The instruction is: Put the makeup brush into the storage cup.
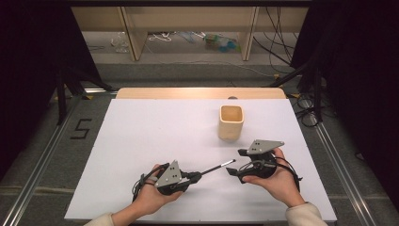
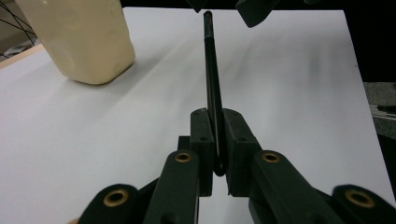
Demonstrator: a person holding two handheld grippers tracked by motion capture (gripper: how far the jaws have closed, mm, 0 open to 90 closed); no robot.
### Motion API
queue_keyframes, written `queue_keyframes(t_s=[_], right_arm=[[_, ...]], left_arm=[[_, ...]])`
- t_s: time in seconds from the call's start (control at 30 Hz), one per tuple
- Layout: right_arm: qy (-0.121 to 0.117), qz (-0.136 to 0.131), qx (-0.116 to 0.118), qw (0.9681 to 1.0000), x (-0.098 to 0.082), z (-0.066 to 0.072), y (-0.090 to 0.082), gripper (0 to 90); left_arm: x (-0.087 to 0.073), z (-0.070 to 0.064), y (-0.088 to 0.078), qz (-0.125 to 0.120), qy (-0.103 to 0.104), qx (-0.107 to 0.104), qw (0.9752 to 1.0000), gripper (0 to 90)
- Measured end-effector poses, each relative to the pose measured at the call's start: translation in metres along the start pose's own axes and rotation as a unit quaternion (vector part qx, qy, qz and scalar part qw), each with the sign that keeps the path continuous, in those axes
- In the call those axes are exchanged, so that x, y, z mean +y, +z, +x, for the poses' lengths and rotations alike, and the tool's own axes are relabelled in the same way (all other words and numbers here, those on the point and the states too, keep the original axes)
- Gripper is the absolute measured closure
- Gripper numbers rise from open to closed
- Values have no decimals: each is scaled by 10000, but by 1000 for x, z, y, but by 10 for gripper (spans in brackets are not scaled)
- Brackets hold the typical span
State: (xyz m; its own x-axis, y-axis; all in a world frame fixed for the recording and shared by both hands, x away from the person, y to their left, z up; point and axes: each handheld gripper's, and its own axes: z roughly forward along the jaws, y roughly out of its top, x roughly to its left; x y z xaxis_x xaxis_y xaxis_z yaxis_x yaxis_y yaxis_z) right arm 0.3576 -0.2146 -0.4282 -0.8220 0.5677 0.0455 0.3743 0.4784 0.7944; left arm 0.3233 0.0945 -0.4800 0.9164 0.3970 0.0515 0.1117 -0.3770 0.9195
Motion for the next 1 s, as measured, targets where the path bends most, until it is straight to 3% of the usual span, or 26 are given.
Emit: queue_keyframes(t_s=[0.27, 0.3, 0.33, 0.47, 0.5, 0.73, 0.77, 0.83, 1.0], right_arm=[[275, -266, -129, 9992, -6, 1, 0, 203], [295, -272, -123, 9991, -7, 1, 0, 203], [341, -314, -107, 9989, -8, 1, 1, 202], [497, -331, -21, 9982, -9, 2, 2, 202], [507, -363, -19, 9980, -10, 2, 2, 205], [802, -537, 180, 9952, -13, 5, 10, 211], [815, -471, 180, 9954, -13, 5, 10, 211], [881, -537, 193, 9945, -14, 6, 13, 214], [1247, -854, 429, 9876, -13, 8, 18, 218]], left_arm=[[2, 2, -3, -148, -67, 102, 9998, 836], [2, 3, -4, -163, 6, 109, 9998, 837], [2, 2, -4, -207, -95, 139, 9996, 836], [3, 5, -5, -285, -37, 185, 9994, 836], [3, 5, -5, -298, -138, 182, 9993, 836], [2, 5, -5, -374, -264, 229, 9987, 836], [2, 5, -5, -383, -262, 229, 9987, 836], [2, 5, -4, -418, -255, 256, 9985, 836], [3, 4, -3, -520, -228, 243, 9981, 836]])
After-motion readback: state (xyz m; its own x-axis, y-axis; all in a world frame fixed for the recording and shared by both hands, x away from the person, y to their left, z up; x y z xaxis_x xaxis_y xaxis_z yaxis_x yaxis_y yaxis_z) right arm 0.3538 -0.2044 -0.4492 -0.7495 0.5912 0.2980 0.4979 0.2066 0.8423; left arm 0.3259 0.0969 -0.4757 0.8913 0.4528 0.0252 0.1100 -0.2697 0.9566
